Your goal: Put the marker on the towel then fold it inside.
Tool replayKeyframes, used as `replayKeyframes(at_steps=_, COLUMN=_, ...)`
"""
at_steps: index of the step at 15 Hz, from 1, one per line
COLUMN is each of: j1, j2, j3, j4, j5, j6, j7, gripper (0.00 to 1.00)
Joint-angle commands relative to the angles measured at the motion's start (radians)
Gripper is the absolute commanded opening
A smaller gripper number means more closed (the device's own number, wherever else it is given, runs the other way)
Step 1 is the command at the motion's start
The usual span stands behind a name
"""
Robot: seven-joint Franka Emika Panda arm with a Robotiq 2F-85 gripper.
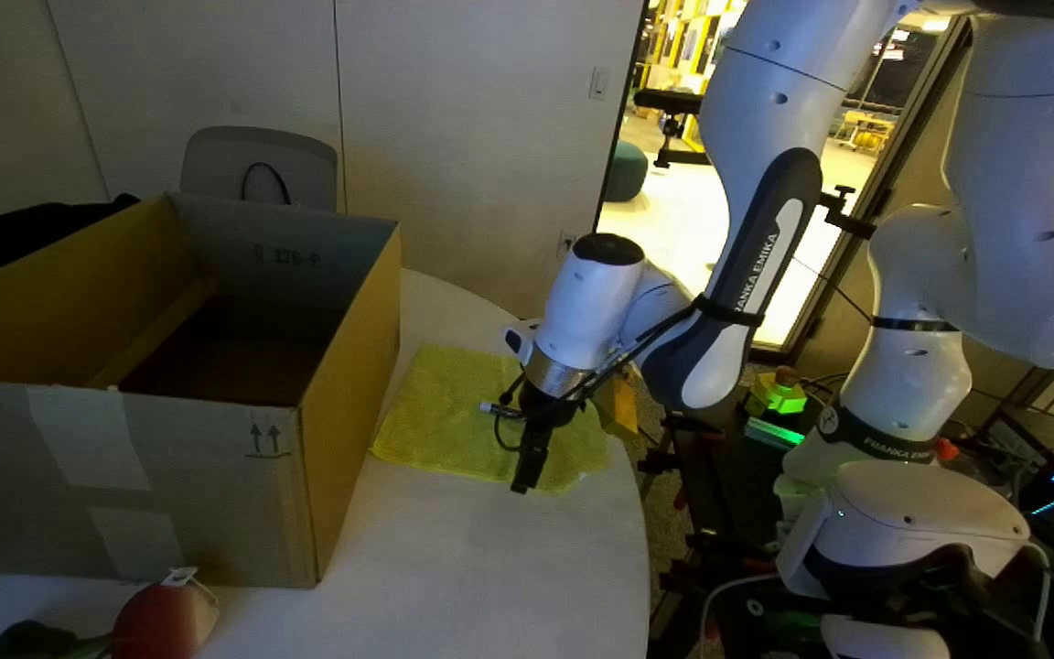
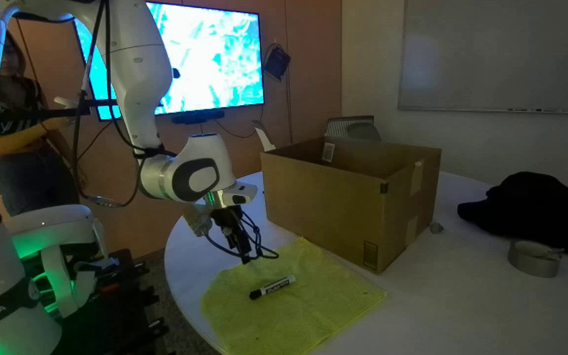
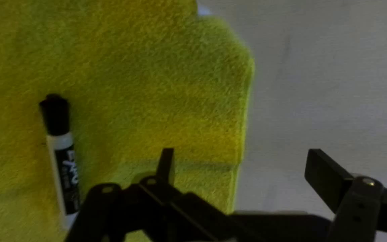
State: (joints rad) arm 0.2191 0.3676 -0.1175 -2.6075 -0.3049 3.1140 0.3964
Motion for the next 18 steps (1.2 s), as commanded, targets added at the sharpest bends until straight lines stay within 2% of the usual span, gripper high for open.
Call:
replayKeyframes(at_steps=1, j1=-0.157, j2=0.042, j3=0.185, j4=-0.005, j5=0.168, j6=0.04, j7=-0.176, gripper=1.0)
replayKeyframes(at_steps=5, j1=-0.2, j2=0.097, j3=0.222, j4=0.031, j5=0.246, j6=0.026, j7=-0.256, gripper=1.0)
replayKeyframes(at_steps=12, j1=-0.223, j2=0.146, j3=0.212, j4=0.088, j5=0.277, j6=0.008, j7=-0.311, gripper=1.0)
replayKeyframes(at_steps=13, j1=-0.23, j2=0.151, j3=0.219, j4=0.094, j5=0.278, j6=0.001, j7=-0.316, gripper=0.75)
replayKeyframes(at_steps=14, j1=-0.233, j2=0.154, j3=0.221, j4=0.097, j5=0.278, j6=-0.004, j7=-0.322, gripper=0.73)
replayKeyframes(at_steps=18, j1=-0.23, j2=0.139, j3=0.222, j4=0.094, j5=0.274, j6=-0.017, j7=-0.336, gripper=0.43)
